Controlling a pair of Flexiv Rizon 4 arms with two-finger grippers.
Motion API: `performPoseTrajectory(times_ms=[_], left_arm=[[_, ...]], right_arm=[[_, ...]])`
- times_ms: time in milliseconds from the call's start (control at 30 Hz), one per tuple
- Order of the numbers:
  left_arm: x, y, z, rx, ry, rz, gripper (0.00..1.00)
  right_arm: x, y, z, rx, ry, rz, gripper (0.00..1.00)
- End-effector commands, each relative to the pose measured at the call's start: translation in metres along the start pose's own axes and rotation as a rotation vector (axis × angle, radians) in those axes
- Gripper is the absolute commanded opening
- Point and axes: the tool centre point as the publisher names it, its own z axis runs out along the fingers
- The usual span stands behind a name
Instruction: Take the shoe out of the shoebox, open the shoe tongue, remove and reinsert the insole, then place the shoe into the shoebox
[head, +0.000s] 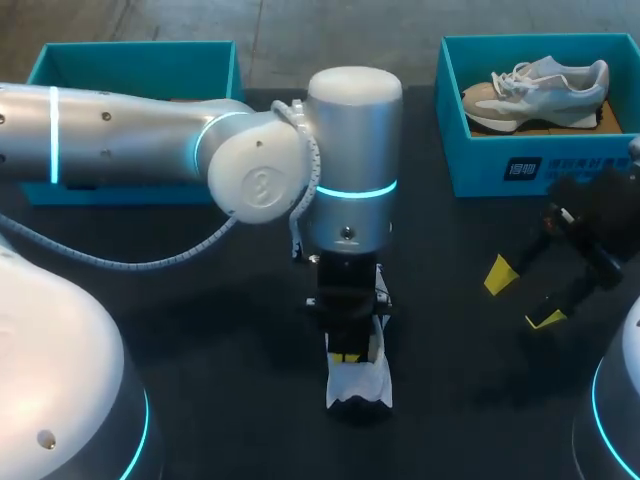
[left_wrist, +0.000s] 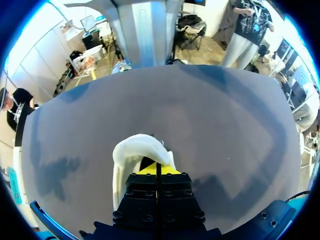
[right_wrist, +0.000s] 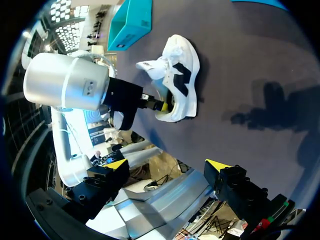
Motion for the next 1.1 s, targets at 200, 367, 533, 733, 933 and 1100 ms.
performPoseTrajectory(times_ms=[200, 367, 533, 733, 933, 1100], left_arm=[[-0.020, 0.014, 0.036, 0.042, 0.078, -0.015, 0.00], [-0.022, 0.018, 0.049, 0.020, 0.046, -0.028, 0.00], [-0.021, 0.021, 0.060, 0.012, 0.035, -0.042, 0.00], [-0.016, 0.018, 0.030, -0.038, -0.004, -0.047, 0.00], [-0.015, 0.017, 0.005, -0.105, -0.072, -0.043, 0.00], [-0.016, 0.025, 0.009, -0.115, -0.086, -0.048, 0.00]], right_arm=[[0.000, -0.001, 0.000, -0.002, -0.002, 0.002, 1.00], [0.000, -0.001, 0.000, -0.002, -0.002, 0.002, 1.00], [0.000, -0.001, 0.000, -0.002, -0.002, 0.002, 1.00], [0.000, -0.001, 0.000, -0.002, -0.002, 0.002, 1.00], [0.000, -0.001, 0.000, -0.002, -0.002, 0.002, 1.00], [0.000, -0.001, 0.000, -0.002, -0.002, 0.002, 1.00]])
